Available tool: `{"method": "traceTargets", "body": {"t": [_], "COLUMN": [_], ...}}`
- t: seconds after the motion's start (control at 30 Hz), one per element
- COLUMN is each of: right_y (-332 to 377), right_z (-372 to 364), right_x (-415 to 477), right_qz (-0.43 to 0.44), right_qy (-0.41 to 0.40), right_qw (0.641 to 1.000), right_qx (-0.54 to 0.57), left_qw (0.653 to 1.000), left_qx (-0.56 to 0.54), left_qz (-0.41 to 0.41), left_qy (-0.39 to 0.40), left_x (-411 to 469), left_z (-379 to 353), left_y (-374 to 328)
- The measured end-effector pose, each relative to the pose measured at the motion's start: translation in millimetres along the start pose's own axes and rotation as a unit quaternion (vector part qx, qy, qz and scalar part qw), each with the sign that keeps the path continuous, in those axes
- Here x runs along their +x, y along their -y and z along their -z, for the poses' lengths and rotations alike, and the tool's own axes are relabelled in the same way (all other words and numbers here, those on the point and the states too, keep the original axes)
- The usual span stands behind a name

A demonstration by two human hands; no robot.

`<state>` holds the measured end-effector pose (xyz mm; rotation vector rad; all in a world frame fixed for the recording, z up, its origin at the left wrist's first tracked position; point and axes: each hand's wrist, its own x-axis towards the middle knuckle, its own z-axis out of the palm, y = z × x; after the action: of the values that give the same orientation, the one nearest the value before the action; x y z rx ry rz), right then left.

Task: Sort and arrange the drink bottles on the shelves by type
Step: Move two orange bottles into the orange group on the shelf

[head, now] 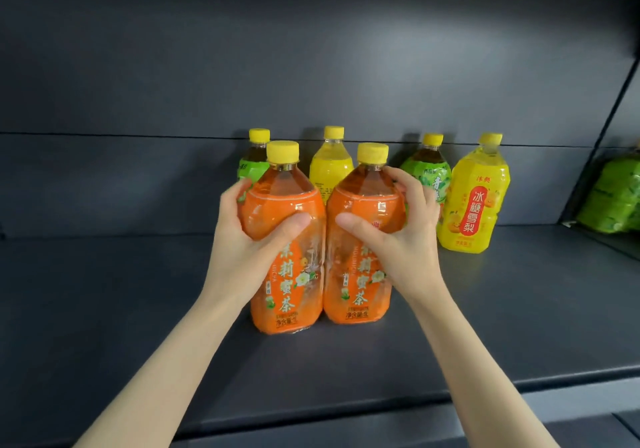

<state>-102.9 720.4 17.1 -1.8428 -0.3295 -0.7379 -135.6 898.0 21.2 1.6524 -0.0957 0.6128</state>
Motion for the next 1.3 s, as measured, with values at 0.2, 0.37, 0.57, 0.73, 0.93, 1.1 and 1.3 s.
{"method": "traceTargets", "body": {"t": [0.2,0.37,0.57,0.73,0.93,1.1,1.3], "right_y": [-14.7,-13.7,-3.3,8.0,0.8,-21.6,-43.5], "right_z": [-1.2,-6.3,21.7,81.0,194.9,315.6,439.0], "right_x": [-17.5,-25.5,-37.9,-46.6,-68.3,-93.9,-102.9], "right_qz": [-0.212,-0.213,-0.186,-0.145,-0.158,-0.173,-0.184], "right_qy": [0.091,0.056,0.001,-0.042,-0.109,-0.142,-0.172], "right_qw": [0.953,0.953,0.964,0.973,0.972,0.972,0.966], "right_qx": [0.196,0.209,0.188,0.173,0.133,0.078,0.065], "left_qw": [0.987,0.988,0.994,0.997,0.993,0.985,0.979], "left_qx": [-0.066,-0.071,-0.067,-0.066,-0.094,-0.128,-0.146], "left_qz": [0.148,0.134,0.080,0.040,0.032,0.049,0.033], "left_qy": [-0.008,-0.037,-0.017,0.011,0.060,0.101,0.139], "left_x": [-23.9,-28.7,-42.0,-57.4,-107.0,-174.4,-224.5], "left_z": [-7.7,-12.1,-21.0,-57.7,-146.0,-246.2,-352.0], "left_y": [9.9,11.6,-5.9,-37.3,-66.0,-87.5,-125.1]}}
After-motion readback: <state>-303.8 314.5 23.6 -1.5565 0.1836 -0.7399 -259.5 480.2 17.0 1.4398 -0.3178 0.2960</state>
